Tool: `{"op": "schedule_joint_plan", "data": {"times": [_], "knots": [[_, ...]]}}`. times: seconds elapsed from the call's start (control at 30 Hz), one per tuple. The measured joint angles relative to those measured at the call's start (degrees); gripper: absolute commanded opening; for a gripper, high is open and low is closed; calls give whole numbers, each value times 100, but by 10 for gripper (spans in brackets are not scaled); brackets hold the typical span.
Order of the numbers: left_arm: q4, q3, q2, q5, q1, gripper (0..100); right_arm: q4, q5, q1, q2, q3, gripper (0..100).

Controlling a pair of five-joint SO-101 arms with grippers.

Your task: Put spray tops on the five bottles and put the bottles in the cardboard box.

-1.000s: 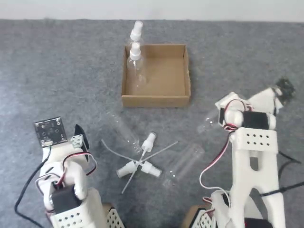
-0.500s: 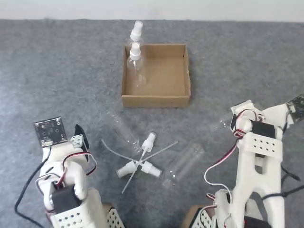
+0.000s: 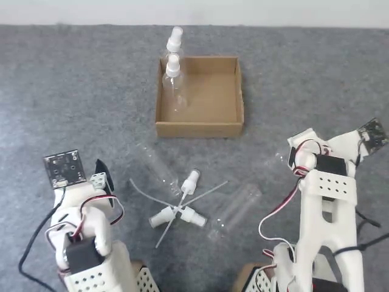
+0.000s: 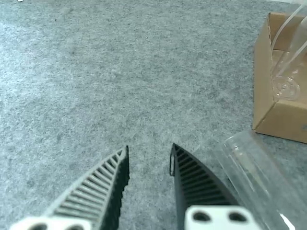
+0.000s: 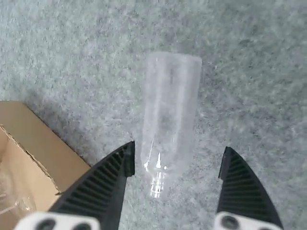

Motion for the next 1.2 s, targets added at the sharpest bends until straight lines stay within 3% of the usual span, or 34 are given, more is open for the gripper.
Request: {"op": "schedule_joint_plan", "data": {"times": [0.13,0.33,0.8,0.97,1.2], "knots": [[0,0,0,0,0,133,26,343,-35,0,0,238],[0,0,0,0,0,134,782,1459,-18,0,-589,237],[0,26,0,0,0,134,2857,4853,-53,0,-1987,237],[0,70,-9,0,-9,134,3121,6514,-176,-9,-2004,241],[0,70,0,0,0,134,3121,7991,-149,-9,-2004,242]]}}
